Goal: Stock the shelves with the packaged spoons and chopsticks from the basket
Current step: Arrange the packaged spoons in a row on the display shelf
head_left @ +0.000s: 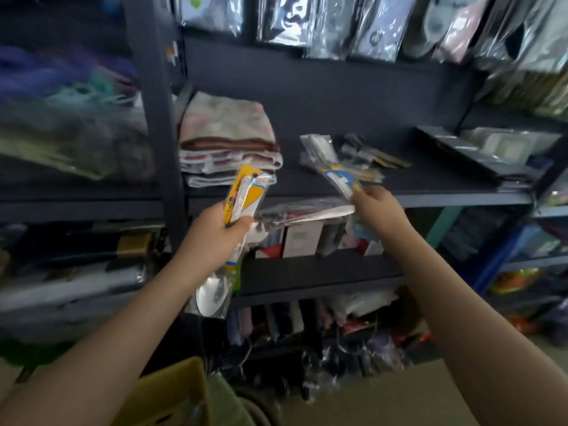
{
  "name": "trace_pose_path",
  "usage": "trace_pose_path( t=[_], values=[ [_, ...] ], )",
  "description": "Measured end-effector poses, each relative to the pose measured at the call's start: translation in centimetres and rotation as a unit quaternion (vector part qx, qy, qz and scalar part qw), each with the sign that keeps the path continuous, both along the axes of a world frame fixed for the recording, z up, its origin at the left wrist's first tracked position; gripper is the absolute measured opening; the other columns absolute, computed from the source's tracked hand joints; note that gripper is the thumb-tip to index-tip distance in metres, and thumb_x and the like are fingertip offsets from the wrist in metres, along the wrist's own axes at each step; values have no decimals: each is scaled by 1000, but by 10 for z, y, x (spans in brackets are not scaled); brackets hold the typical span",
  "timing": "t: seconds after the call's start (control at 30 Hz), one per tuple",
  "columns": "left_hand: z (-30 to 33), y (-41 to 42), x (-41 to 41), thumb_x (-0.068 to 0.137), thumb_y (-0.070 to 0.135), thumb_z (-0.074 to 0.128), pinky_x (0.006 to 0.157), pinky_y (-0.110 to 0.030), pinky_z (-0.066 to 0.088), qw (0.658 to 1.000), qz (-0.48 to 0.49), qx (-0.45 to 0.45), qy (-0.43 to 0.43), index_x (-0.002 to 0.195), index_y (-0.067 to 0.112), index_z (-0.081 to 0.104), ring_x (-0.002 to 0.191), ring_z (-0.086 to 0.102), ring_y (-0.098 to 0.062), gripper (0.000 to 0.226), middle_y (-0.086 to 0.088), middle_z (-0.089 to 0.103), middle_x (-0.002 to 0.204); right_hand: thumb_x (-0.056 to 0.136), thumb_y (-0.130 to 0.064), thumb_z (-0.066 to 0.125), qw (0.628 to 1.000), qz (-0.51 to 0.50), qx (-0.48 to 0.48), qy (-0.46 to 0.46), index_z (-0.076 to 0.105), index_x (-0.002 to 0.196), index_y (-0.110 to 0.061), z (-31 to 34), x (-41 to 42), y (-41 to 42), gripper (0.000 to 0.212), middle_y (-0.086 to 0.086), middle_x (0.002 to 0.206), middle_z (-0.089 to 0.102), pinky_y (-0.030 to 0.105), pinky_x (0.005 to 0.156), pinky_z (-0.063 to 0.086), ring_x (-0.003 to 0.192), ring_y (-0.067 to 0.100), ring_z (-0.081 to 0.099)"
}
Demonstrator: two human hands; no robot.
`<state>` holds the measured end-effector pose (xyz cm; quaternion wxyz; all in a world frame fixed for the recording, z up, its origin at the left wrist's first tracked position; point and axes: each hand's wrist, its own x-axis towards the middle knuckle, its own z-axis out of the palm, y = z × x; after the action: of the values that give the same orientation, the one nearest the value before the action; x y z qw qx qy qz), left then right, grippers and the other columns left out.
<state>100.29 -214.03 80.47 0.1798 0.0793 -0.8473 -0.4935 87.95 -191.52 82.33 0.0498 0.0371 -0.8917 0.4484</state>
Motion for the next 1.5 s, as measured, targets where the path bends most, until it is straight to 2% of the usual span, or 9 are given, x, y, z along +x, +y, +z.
trace_pose_path(
  t=[0.27,0.4,0.6,0.73,0.83,0.97,1.13,1.3,1.5],
  values=[
    [48,76,-103,89,5,49,56,-19,48,967,33,252,12,87,22,58,61,61,-5,19,4,60,74,85,-16,64,997,54,-48,5,59,113,-6,28,-155,47,31,13,92,59,34,70,45,83,26,58],
    [44,94,-160,89,1,49,47,-21,47,933,86,350,-13,78,10,56,50,61,-14,15,-9,61,69,88,-16,59,991,85,90,41,56,68,-14,15,-205,40,20,6,65,50,27,66,38,73,24,51],
    [47,109,-227,90,2,50,65,-31,51,916,83,392,-4,76,13,56,67,60,-18,20,-6,61,75,97,-14,42,962,200,167,83,61,117,-3,15,-198,46,30,18,119,62,30,79,43,108,33,57],
    [45,117,-267,91,10,52,74,-33,50,949,124,290,-9,98,6,62,82,62,-22,13,-7,63,91,95,-17,45,950,235,158,134,62,117,-9,14,-195,64,29,10,124,59,26,84,41,112,25,55],
    [42,120,-283,93,24,47,85,-32,45,988,141,33,-60,112,3,58,104,59,-29,30,-11,62,107,96,-21,47,950,244,144,131,62,116,-11,14,-193,75,27,8,125,58,22,80,36,111,23,55],
    [33,117,-283,92,27,46,103,-40,33,909,134,-371,-132,130,6,45,128,33,-32,43,-12,42,138,95,-30,48,931,293,178,129,57,124,-12,7,-184,76,35,5,130,57,22,87,37,118,20,52],
    [23,101,-251,94,21,42,108,-38,31,929,85,-358,-45,133,8,45,133,29,-28,41,-10,40,141,94,-41,46,893,294,285,189,51,133,-13,-7,-172,62,48,7,144,47,40,112,30,135,25,38],
    [8,77,-143,91,21,44,86,-32,46,923,-13,-372,95,118,10,58,108,53,-18,33,-6,60,116,92,-30,37,888,289,137,330,65,109,-2,-7,-127,26,43,15,118,63,38,96,40,113,33,54],
    [-62,4,-2,88,27,40,69,-24,47,945,26,-322,-38,111,12,62,81,59,-12,36,-4,65,102,87,-15,41,800,504,91,312,67,90,-4,-54,-28,-75,28,12,96,68,34,81,47,92,32,62]
  ],
)
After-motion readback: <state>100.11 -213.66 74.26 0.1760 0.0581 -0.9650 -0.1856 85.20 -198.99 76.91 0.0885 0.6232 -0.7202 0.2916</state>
